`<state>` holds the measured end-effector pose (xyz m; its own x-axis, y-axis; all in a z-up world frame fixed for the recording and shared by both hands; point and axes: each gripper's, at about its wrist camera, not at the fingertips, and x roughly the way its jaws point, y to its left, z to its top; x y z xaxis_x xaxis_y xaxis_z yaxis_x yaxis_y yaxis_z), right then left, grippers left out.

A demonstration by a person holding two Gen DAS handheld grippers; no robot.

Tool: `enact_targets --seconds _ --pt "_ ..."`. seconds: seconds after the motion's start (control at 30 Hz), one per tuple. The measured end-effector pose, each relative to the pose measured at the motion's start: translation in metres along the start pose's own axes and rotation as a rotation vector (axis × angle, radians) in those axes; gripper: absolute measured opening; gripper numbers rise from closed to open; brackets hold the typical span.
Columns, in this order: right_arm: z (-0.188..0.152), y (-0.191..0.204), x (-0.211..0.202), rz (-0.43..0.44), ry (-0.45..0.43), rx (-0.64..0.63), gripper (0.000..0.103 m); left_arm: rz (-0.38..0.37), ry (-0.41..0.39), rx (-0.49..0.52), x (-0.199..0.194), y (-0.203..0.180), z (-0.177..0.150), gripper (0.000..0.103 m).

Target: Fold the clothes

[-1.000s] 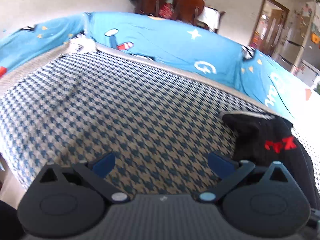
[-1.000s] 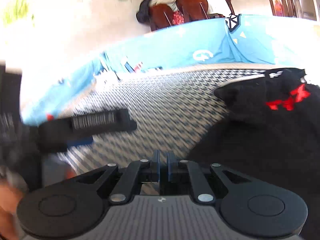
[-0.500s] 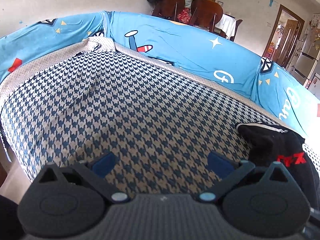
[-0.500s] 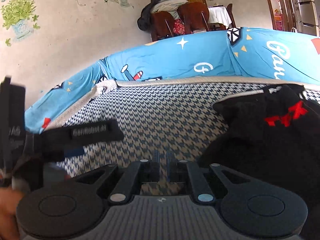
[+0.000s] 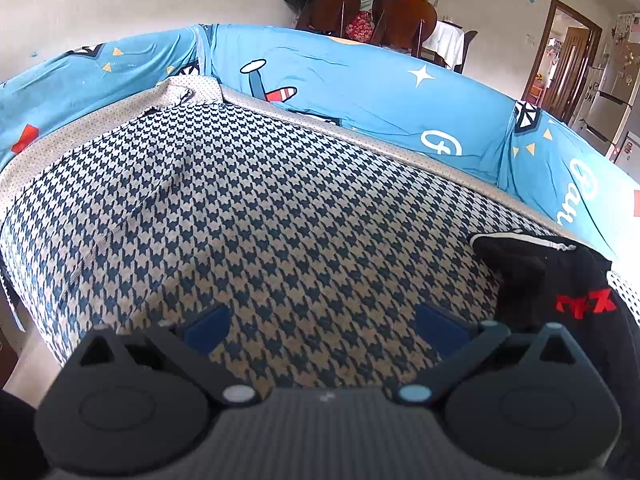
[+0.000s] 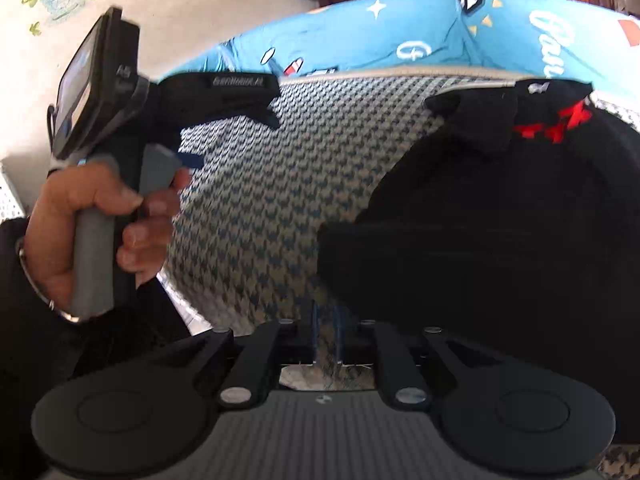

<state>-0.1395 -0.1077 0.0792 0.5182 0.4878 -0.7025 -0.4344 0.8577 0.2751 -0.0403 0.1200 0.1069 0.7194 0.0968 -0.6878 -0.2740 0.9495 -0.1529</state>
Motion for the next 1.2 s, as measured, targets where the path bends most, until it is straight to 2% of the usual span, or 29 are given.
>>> enact_targets --seconds 0.07,0.2,0.3,0.5,0.67,0.9,0.93,0.97,1.0,1.03,1.1,1.13,1.2 --pt "-0.002 0.005 0.007 -0.007 0.012 -0.037 0.011 0.003 0.005 0.006 0.001 -0.001 -0.002 0.103" --pt "0.0 0.008 0.021 -0.113 -0.028 -0.091 0.011 0.004 0.013 0.008 0.004 -0.001 -0.003 0.103" --pt "0.005 0.002 0.032 -0.166 -0.043 -0.09 0.021 0.001 0.019 0.01 0.005 -0.002 -0.004 0.103" --pt "0.015 -0.02 0.048 -0.15 -0.05 0.003 0.034 -0.005 0.023 0.026 0.006 -0.006 -0.005 0.103" --pt "0.017 -0.017 0.054 -0.205 -0.076 -0.011 0.042 -0.009 0.023 0.034 0.006 -0.009 -0.006 0.103" --pt "0.025 -0.016 0.069 -0.283 -0.092 0.039 0.041 -0.007 0.025 0.044 0.007 -0.011 -0.007 0.103" --pt "0.024 -0.015 0.071 -0.306 -0.095 0.025 0.039 -0.007 0.025 0.044 0.007 -0.011 -0.006 0.103" --pt "0.024 -0.014 0.073 -0.334 -0.099 0.013 0.03 -0.008 0.024 0.043 0.007 -0.011 -0.006 0.103" --pt "0.024 -0.013 0.073 -0.349 -0.103 0.009 0.026 -0.008 0.023 0.042 0.006 -0.011 -0.006 0.103" --pt "0.024 -0.013 0.072 -0.353 -0.107 0.011 0.025 -0.008 0.021 0.04 0.006 -0.01 -0.006 0.103" --pt "0.025 -0.012 0.068 -0.343 -0.105 0.007 0.015 -0.01 0.017 0.034 0.004 -0.009 -0.004 0.103" --pt "0.026 -0.01 0.065 -0.324 -0.098 0.003 0.015 -0.011 0.015 0.031 0.003 -0.008 -0.003 0.103" --pt "0.03 -0.002 0.057 -0.232 -0.093 -0.005 0.014 -0.015 0.001 0.021 0.0 -0.005 0.0 0.103"
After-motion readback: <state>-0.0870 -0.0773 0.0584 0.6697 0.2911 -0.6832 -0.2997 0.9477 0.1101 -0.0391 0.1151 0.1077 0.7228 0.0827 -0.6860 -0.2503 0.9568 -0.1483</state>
